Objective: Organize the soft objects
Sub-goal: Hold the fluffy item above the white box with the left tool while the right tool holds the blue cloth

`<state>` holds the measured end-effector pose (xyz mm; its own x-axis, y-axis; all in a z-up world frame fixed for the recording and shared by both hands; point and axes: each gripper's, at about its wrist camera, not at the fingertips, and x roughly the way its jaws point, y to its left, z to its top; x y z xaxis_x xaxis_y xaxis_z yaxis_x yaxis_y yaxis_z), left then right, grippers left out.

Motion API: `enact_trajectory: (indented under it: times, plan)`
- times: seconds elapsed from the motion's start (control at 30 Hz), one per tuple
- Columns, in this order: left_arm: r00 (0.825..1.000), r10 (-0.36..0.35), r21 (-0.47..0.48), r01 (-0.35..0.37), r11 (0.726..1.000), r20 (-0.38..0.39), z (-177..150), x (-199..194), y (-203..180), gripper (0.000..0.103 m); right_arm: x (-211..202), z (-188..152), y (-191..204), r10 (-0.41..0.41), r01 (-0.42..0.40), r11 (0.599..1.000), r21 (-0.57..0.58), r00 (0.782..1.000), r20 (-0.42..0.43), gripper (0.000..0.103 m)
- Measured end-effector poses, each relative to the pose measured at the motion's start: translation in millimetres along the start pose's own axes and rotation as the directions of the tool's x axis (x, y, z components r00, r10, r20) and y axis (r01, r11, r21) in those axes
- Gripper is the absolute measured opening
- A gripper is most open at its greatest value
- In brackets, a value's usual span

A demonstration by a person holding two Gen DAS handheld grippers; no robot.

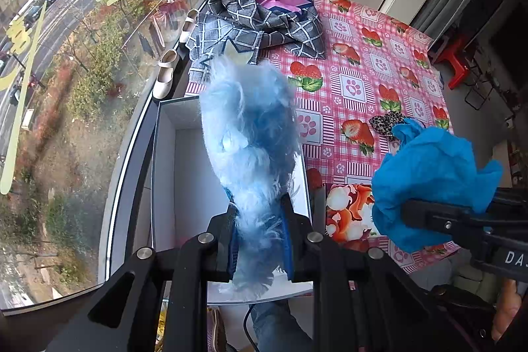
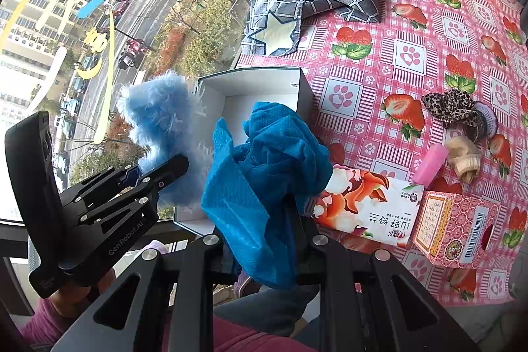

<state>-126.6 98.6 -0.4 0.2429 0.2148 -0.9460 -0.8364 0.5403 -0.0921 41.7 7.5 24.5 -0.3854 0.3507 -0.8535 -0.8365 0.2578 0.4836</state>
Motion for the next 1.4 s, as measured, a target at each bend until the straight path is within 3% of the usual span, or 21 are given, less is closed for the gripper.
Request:
enact_trajectory:
  times: [0.9, 1.4]
  plan:
    - [1.0, 0.012, -0.006, -0.012, 1.0, 0.005, -14, -8, 1, 0.023, 0, -10, 3, 0.016, -0.016, 1.0, -0.005, 1.0, -0.005, 0.022]
    - [1.0, -0.017, 0.009, 0.018, 1.0, -0.015, -18, -3, -7, 0.023, -4, -19, -6, 0.006, -0.006, 1.0, 0.027, 1.0, -0.007, 0.022]
